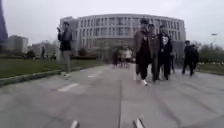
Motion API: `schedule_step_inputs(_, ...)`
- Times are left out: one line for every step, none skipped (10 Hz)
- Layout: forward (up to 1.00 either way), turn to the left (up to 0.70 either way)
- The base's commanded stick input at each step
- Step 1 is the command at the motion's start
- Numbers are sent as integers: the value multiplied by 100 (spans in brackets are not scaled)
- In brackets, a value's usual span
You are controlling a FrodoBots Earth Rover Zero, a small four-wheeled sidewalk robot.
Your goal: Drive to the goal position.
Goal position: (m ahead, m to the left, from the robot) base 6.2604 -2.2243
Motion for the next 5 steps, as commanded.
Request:
schedule_step_inputs(85, -3)
schedule_step_inputs(85, -3)
schedule_step_inputs(85, -3)
schedule_step_inputs(85, -3)
schedule_step_inputs(85, -3)
